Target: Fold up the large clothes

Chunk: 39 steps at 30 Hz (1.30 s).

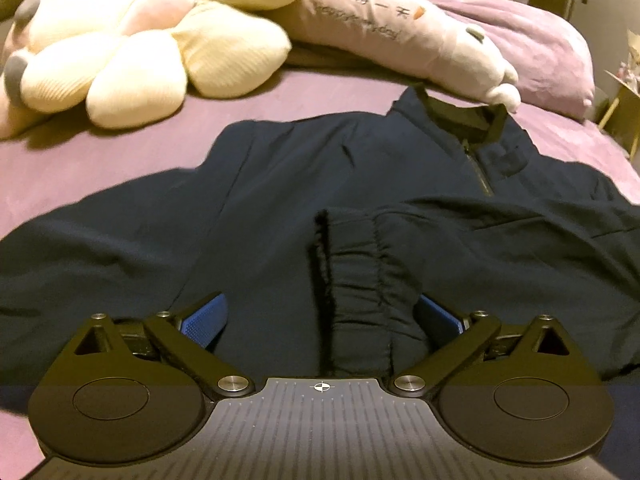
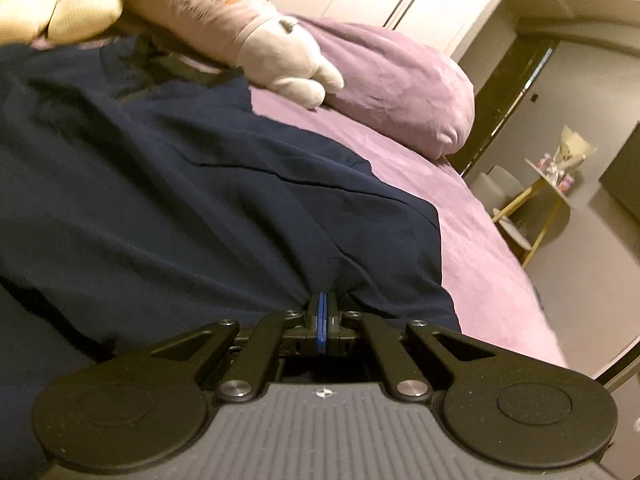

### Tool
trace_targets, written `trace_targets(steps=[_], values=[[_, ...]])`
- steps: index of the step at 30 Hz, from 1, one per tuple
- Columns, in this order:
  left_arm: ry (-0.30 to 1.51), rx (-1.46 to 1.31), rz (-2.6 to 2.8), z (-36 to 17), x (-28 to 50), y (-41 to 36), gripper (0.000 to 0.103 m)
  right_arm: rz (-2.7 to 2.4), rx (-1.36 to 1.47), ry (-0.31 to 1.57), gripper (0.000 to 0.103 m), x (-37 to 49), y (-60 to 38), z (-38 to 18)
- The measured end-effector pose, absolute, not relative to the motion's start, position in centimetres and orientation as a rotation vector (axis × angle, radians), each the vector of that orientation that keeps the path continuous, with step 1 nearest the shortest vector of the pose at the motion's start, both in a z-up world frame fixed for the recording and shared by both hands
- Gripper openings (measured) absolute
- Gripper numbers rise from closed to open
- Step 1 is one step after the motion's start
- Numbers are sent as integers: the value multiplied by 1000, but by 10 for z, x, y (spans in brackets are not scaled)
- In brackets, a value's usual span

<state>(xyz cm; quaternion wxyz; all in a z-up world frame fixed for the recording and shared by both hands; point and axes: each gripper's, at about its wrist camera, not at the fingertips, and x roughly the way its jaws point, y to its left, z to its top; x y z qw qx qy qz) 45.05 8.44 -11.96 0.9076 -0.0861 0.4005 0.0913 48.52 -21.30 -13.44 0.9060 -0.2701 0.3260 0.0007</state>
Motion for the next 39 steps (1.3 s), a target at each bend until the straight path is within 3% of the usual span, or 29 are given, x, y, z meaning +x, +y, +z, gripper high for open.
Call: trace_targets(steps=[3,11,20,26,32,33,36,39], values=[[820,-295,187,-105,426,105,103,-27,-542,721,0,485,-209,-119],[642,-545,296,-81,286,218,103,120,-139,656,7,419,-189,-57],[492,-868,684,-124,185,388,102,527,37,696,8,408,-43,-59],[344,-1108,743,-147,170,456,81,594,72,705,7,427,43,-63],[339,-1145,726,-154,167,485,41,597,59,798,7,439,94,-96],[328,-1172,701,-156,165,487,27,578,49,872,7,443,98,-112],[294,-1203,652,-159,158,491,19,589,103,892,4,446,90,-131],[267,-1180,631,-148,157,487,17,585,148,910,4,451,86,-121]])
